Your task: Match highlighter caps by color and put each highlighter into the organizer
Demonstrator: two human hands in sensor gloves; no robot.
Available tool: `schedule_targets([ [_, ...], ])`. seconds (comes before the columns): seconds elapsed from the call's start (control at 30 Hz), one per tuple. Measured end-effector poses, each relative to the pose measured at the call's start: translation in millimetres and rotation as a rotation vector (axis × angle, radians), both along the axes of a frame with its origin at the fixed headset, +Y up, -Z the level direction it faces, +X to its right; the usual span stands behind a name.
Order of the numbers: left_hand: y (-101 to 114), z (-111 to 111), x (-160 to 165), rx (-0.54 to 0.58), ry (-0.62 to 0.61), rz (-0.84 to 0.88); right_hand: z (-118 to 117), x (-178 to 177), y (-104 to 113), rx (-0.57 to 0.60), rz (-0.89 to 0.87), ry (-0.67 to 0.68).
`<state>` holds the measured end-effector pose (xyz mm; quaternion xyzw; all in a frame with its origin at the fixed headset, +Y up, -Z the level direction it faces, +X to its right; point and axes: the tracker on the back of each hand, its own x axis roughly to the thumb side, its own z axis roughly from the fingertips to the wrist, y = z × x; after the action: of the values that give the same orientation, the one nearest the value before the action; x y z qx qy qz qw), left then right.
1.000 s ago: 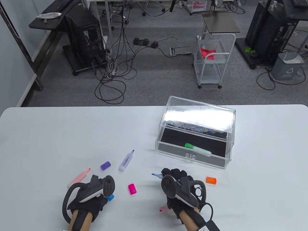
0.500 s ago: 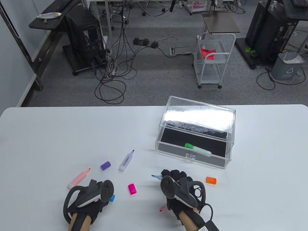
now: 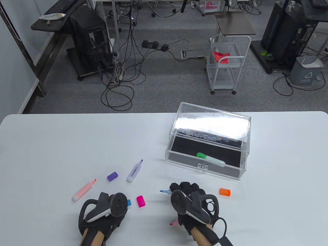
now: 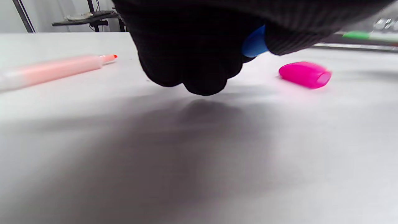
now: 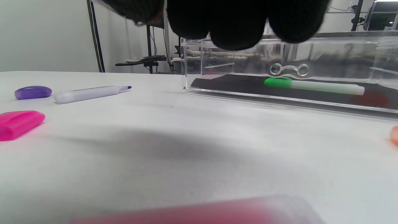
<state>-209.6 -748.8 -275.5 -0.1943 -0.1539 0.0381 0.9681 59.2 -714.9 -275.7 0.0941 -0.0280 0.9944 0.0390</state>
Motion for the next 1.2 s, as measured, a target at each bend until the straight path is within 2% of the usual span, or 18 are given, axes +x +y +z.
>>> schedule_targets([
  [0.13, 7, 4, 5, 0.001, -0.023, 0.107, 3, -6, -1, 0.007, 0.006, 0.031],
  [0.27, 13, 8, 14, 0.025, -0.059, 0.143, 9, -16, 0, 0.055, 0.038, 0.090],
  [0.47, 17, 14, 27, 0.054, -0.109, 0.149, 17, -32, -1, 0.069, 0.077, 0.163],
  [0.93, 19, 18, 38, 0.051, -0.142, 0.172, 22, -46, -4, 0.093, 0.121, 0.213],
  [1.2, 18, 21, 41, 0.110, -0.146, 0.347, 23, -44, -5, 0.100, 0.079, 0.241],
])
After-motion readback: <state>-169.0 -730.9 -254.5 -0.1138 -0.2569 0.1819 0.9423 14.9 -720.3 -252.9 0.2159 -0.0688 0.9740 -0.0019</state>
